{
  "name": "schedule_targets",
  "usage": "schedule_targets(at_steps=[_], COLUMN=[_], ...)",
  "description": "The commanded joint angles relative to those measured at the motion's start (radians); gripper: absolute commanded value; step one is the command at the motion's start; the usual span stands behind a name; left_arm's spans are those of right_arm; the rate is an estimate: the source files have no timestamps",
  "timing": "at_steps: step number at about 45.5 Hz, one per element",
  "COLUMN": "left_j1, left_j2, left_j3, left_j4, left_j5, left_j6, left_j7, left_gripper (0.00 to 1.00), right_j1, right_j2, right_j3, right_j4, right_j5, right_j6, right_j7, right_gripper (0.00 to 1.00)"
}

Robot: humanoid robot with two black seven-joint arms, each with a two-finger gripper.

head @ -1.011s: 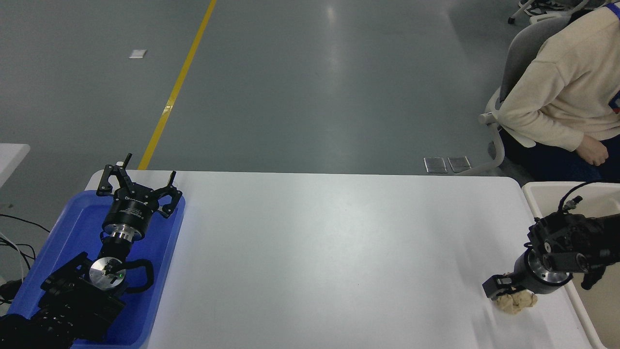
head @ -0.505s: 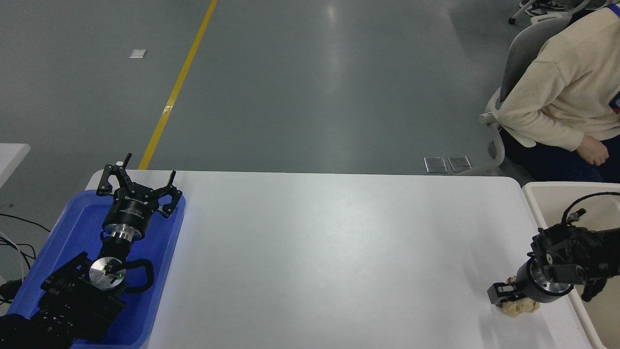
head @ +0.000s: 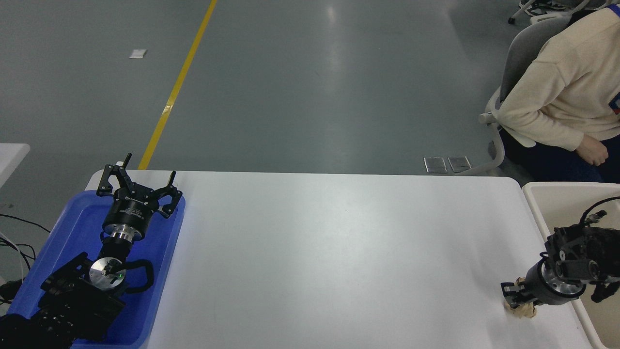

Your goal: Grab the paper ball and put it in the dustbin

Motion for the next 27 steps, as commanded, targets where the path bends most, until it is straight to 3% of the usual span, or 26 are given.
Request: schedule_targets(at_steps=[1, 6, 27], left_j1=[0.0, 0.0, 0.0], left_j2=[0.0, 0.0, 0.0], left_j3=[0.0, 0.0, 0.0], left_j4=[0.0, 0.0, 0.0], left_j5=[0.0, 0.0, 0.0], left_j6=[0.0, 0.0, 0.0], left_j7=[0.0, 0.0, 0.0], left_gripper=[1.0, 1.0, 1.0], right_j1=[0.191, 0.314, 0.877], right_j2=[-0.028, -0.026, -0.091], right_j3=[-0.036, -0.036, -0.135], right_j4=[0.132, 0.175, 0.435], right_j5=[-0.003, 0.0, 0.052], right_j6=[0.225, 0.379, 0.379], right_j7=[0.0, 0.0, 0.007], right_gripper=[0.0, 0.0, 0.0])
